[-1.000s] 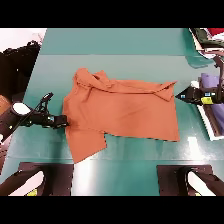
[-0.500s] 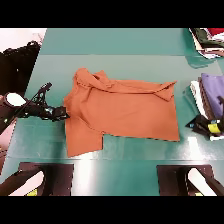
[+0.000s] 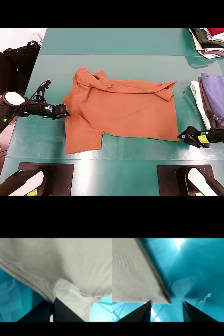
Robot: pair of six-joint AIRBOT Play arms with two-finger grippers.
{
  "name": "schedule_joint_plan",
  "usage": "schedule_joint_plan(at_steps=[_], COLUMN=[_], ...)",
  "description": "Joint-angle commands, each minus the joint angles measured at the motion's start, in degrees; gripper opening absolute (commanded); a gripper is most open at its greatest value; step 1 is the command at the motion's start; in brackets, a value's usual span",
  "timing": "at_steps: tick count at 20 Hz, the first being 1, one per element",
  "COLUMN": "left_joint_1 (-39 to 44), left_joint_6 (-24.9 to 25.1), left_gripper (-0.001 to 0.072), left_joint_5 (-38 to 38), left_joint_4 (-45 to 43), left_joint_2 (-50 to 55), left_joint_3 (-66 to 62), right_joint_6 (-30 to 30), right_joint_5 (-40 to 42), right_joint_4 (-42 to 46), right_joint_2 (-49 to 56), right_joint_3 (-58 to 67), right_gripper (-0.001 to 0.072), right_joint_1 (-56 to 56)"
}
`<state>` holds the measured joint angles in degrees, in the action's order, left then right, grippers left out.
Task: Fold the shirts.
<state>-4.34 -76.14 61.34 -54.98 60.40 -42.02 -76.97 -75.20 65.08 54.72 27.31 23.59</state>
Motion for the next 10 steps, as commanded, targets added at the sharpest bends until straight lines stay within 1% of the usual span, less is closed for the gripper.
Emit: schedule_joint_plan(at_steps=[1,2,5,6,7,10], left_joint_1=[0.02,0.02,0.02,0.00,0.00,0.00], left_joint_6=[0.07,0.09,0.13,0.13,0.09,-0.50], left_gripper=[0.0026,0.0027,0.0026,0.0026,0.0025,0.0025], left_joint_5=[-0.15,0.15,0.92,0.92,0.85,2.60], left_joint_4=[0.09,0.09,-0.15,-0.35,-0.46,-1.29], left_joint_2=[-0.04,-0.04,-0.13,-0.72,-1.55,-6.36], left_joint_3=[-0.07,-0.07,-0.07,-0.07,-0.11,-3.10], right_joint_6=[0.13,0.11,0.17,0.17,0.17,0.13], right_joint_5=[2.38,2.67,4.33,4.79,5.09,4.39], right_joint_4=[-2.64,-2.84,-2.93,-2.91,-2.95,-4.00], right_joint_2=[3.21,4.79,7.26,6.99,5.77,-1.01], right_joint_3=[-0.63,-0.63,-0.61,-0.50,-0.50,1.84], right_gripper=[0.0356,0.0351,0.0073,0.0033,0.0015,0.0014], right_joint_1=[-4.24,-5.57,-9.38,-10.36,-11.15,-11.58])
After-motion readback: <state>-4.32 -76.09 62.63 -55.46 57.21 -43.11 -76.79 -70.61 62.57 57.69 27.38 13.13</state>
